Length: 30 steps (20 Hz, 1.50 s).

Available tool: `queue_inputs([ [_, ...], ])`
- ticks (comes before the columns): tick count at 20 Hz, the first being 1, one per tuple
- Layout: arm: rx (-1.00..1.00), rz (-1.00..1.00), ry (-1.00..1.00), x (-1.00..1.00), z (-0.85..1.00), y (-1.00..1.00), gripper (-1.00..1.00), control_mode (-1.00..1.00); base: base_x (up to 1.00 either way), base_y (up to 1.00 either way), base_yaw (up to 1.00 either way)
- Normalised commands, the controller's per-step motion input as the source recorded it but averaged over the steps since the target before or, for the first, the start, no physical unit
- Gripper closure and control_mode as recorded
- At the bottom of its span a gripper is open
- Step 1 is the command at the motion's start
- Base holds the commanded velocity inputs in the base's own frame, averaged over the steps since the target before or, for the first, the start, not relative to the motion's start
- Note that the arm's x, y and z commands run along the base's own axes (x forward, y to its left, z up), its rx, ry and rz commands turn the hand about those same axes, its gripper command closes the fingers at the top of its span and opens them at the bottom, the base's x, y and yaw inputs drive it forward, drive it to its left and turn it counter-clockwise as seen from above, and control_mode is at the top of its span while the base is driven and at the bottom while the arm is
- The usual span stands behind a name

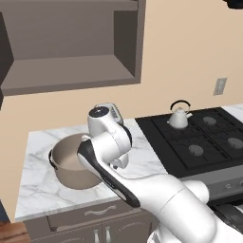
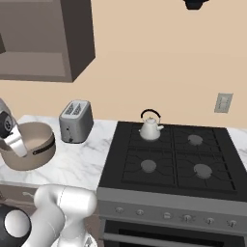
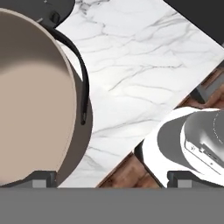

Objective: Pick the kettle from the cabinet and place it on a stove burner. Then pick the pot from the counter and place it on another stove burner. Finally, turn both burners on.

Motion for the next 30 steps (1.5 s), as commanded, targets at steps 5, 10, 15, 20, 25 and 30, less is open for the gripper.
queue_inputs([
  [5,0.0,0.0,0.01,0.22,-0.21,0.12,-1.0,-1.0,0.0,0.0,0.0],
  [10,0.01,0.0,0.0,0.19,-0.19,0.1,-1.0,-1.0,0.0,0.0,0.0],
  [15,0.04,0.0,0.0,0.2,-0.16,0.07,-1.0,-1.0,0.0,0.0,0.0],
  [20,0.04,0.0,0.0,0.19,-0.19,0.06,-1.0,-1.0,0.0,0.0,0.0],
  [25,0.04,0.0,0.0,0.11,-0.17,0.06,-1.0,-1.0,0.0,0.0,0.0],
  [30,0.03,0.0,0.0,0.04,-0.15,0.09,-1.0,-1.0,0.0,0.0,0.0],
])
